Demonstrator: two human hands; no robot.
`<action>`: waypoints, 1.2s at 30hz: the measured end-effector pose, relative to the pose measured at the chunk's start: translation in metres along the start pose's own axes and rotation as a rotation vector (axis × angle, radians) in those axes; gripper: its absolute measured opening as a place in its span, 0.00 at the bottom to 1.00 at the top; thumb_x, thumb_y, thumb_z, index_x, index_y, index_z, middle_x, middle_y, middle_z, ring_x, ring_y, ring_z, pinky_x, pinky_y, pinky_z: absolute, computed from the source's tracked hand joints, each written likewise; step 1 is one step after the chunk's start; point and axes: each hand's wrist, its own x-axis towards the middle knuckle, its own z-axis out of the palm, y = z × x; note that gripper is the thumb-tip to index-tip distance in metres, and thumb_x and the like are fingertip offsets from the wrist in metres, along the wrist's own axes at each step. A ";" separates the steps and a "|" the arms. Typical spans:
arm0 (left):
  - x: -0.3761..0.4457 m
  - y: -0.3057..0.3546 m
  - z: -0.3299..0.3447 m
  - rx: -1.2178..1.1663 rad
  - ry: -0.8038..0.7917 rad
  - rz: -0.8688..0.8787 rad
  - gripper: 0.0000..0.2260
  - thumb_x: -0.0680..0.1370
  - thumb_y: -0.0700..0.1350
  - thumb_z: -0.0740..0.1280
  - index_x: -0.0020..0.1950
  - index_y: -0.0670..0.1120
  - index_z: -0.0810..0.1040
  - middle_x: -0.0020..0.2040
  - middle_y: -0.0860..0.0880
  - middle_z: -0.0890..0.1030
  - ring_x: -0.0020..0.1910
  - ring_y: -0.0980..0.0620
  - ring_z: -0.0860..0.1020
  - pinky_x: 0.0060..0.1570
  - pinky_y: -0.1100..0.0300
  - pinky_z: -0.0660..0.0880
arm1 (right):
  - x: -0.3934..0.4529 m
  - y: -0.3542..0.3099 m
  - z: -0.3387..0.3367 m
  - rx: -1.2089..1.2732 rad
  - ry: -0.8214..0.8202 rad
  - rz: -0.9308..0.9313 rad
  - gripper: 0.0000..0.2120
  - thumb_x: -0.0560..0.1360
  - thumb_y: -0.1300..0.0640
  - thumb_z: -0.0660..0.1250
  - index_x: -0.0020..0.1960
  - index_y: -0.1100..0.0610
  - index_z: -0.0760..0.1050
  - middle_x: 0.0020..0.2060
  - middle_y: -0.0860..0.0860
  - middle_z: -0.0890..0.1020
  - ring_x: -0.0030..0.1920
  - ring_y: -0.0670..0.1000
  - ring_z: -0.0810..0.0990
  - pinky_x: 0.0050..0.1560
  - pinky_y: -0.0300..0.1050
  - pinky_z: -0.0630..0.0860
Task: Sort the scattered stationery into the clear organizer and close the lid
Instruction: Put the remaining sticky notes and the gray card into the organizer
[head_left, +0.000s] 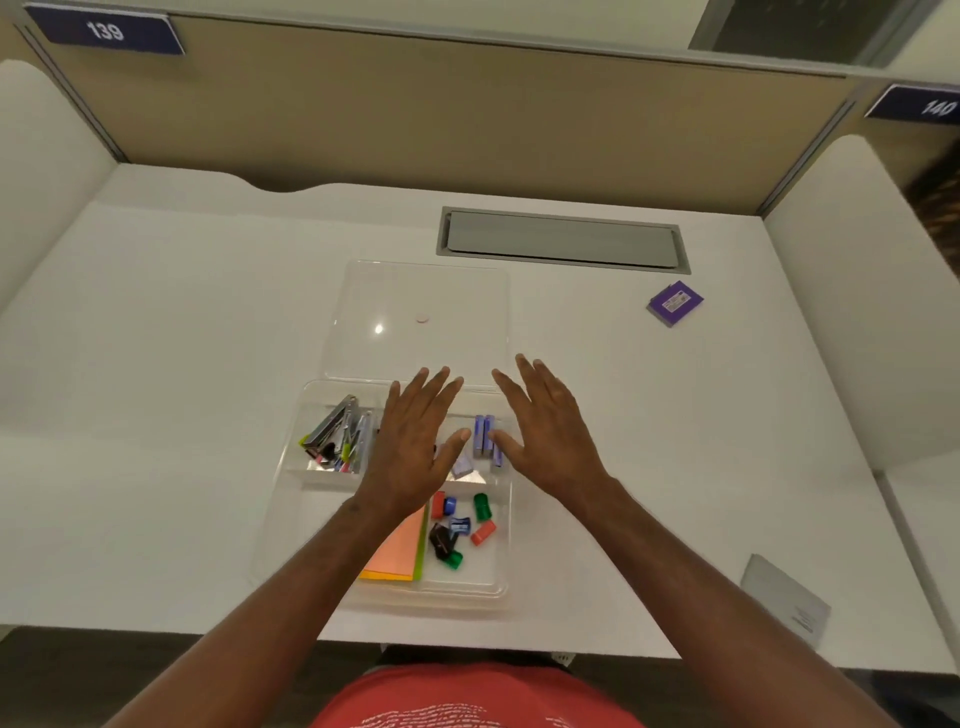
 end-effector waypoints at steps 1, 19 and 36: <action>0.005 0.006 0.005 0.003 -0.006 0.017 0.27 0.82 0.55 0.58 0.79 0.47 0.62 0.80 0.47 0.60 0.80 0.48 0.53 0.78 0.41 0.49 | -0.002 0.009 -0.004 -0.009 0.008 0.016 0.36 0.79 0.40 0.62 0.80 0.49 0.51 0.81 0.54 0.50 0.80 0.55 0.47 0.78 0.52 0.50; 0.062 0.167 0.139 0.012 -0.289 0.331 0.32 0.82 0.60 0.58 0.81 0.47 0.55 0.81 0.47 0.55 0.81 0.48 0.51 0.79 0.44 0.48 | -0.091 0.187 -0.069 -0.053 0.102 0.393 0.32 0.80 0.49 0.63 0.80 0.51 0.53 0.80 0.55 0.51 0.80 0.56 0.48 0.78 0.54 0.54; 0.028 0.281 0.266 0.165 -0.716 0.782 0.35 0.78 0.70 0.55 0.76 0.47 0.63 0.80 0.39 0.55 0.79 0.38 0.53 0.77 0.37 0.47 | -0.151 0.302 -0.078 0.011 0.145 0.503 0.31 0.80 0.53 0.64 0.80 0.51 0.55 0.80 0.56 0.54 0.80 0.55 0.50 0.77 0.51 0.54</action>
